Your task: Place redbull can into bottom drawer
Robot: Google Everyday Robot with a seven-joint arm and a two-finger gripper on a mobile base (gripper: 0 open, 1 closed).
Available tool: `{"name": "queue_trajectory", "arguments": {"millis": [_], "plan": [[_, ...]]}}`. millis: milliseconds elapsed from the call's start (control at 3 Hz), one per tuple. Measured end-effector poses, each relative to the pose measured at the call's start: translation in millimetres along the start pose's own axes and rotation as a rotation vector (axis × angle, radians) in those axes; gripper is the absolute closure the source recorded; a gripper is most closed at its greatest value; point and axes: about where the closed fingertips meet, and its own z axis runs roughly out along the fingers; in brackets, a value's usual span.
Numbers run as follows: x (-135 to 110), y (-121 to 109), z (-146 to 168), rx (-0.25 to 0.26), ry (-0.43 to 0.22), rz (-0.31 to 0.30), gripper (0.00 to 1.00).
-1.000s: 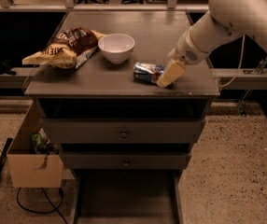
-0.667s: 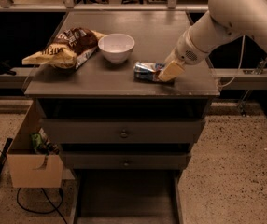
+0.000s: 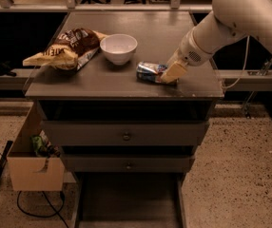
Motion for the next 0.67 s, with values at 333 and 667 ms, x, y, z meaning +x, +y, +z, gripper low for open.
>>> {"name": "queue_trajectory", "arguments": {"millis": [333,667], "plan": [[-4.7,0.9,-6.0,0.001,-0.007,-0.011,1.0],[-12.7,3.2,-26.4,0.014,-0.029,-0.035,1.0]]}}
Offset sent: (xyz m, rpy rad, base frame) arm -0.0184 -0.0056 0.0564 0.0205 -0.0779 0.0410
